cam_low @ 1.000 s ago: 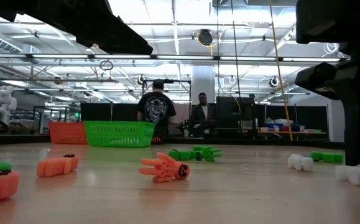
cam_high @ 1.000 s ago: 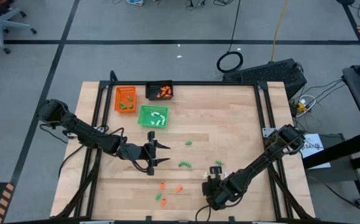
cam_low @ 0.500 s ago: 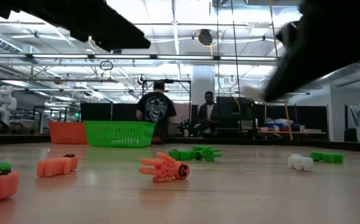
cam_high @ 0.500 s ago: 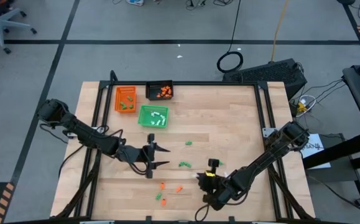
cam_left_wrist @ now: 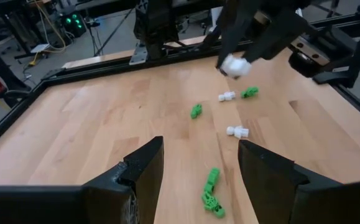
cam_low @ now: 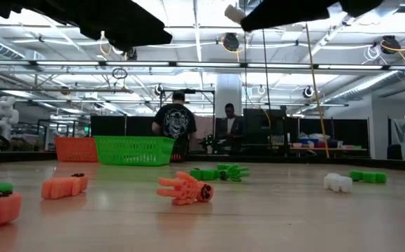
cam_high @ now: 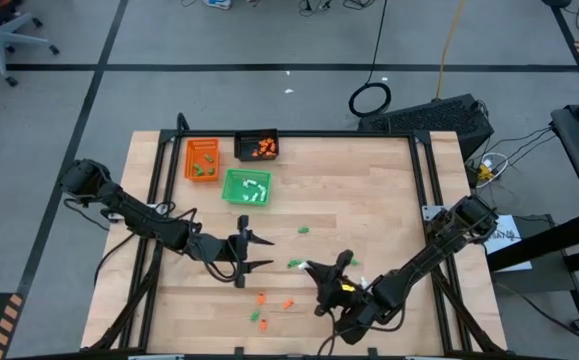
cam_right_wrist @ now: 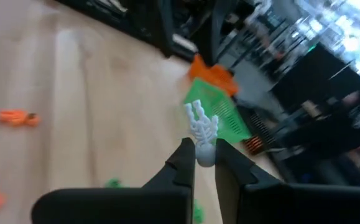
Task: Sort Halloween decoration
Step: Put the white skeleton toy into the green bin
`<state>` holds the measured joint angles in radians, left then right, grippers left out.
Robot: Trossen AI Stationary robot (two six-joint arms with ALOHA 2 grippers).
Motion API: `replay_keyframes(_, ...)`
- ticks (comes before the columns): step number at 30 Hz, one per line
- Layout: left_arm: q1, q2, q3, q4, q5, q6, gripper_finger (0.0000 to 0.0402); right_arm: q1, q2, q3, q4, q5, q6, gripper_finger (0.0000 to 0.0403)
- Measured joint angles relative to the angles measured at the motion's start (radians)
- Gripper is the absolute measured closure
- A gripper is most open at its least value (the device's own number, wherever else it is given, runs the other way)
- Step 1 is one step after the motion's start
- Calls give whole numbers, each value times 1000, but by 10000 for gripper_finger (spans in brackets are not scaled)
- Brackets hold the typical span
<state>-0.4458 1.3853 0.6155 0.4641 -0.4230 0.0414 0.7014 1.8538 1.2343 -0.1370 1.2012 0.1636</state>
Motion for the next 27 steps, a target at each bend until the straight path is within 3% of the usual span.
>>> replay_keyframes(6,0,0,0,-1,0,10,197,-1,0,0,55,9,-142,387)
replay_keyframes(18,2,0,0,-1,-1,54,197,-1,-1,0,58,8,-215,387)
replay_keyframes(27,32,0,0,0,-1,54,197,-1,-2,1,57,1,-428,386)
